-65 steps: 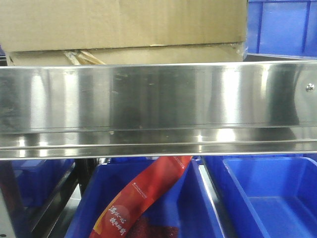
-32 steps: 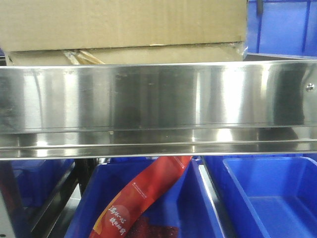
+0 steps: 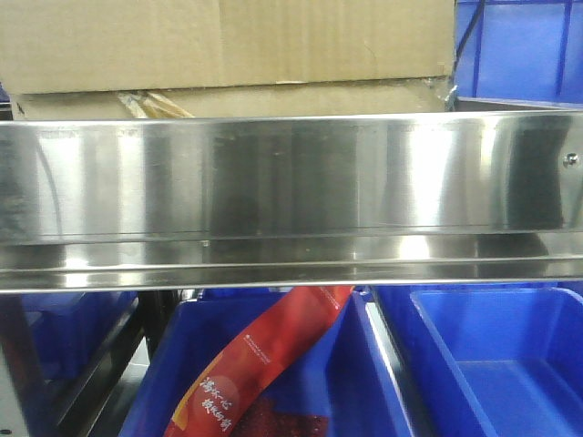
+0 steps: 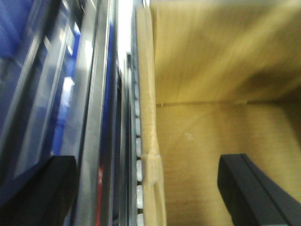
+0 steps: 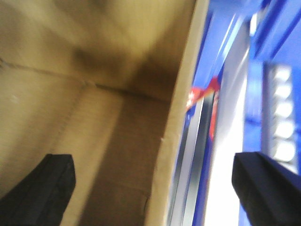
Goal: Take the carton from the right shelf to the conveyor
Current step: 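Close both grippers on opposite side walls of the brown carton, then lift the carton with both grippers and pull it off the shelf, then hold the carton with both grippers while driving toward the red conveyor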
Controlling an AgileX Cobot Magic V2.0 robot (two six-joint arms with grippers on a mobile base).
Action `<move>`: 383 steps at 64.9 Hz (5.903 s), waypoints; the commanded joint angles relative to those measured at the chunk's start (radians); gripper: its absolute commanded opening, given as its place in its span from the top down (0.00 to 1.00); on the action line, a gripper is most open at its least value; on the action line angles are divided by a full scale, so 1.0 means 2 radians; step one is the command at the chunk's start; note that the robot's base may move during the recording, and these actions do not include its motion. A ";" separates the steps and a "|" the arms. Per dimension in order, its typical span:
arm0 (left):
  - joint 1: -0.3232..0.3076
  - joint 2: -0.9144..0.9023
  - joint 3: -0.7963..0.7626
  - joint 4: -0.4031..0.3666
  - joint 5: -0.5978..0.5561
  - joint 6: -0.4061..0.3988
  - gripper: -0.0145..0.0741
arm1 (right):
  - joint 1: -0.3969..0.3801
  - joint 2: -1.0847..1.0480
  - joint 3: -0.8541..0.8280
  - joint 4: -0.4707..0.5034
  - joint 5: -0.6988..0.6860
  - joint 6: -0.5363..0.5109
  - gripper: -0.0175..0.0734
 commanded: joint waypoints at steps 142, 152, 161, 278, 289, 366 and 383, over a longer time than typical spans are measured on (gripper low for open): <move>0.002 -0.040 0.025 -0.015 -0.003 0.011 0.86 | 0.001 -0.036 -0.019 0.017 -0.006 0.009 0.88; 0.002 -0.074 0.025 -0.015 -0.003 0.011 0.86 | 0.001 -0.074 -0.019 0.017 -0.006 0.009 0.88; 0.002 -0.105 0.025 -0.021 -0.003 0.011 0.86 | 0.003 -0.114 -0.017 0.017 -0.006 0.009 0.88; -0.105 -0.238 0.225 -0.004 -0.022 -0.025 0.86 | 0.020 -0.275 0.255 0.020 -0.056 0.009 0.88; -0.105 -0.238 0.225 -0.004 -0.039 -0.025 0.86 | 0.020 -0.275 0.255 0.020 -0.057 0.009 0.88; -0.105 -0.238 0.225 -0.004 -0.077 -0.025 0.86 | 0.020 -0.275 0.255 0.020 -0.057 0.009 0.88; -0.105 -0.238 0.225 -0.004 -0.077 -0.025 0.86 | 0.020 -0.275 0.255 0.020 -0.057 0.009 0.88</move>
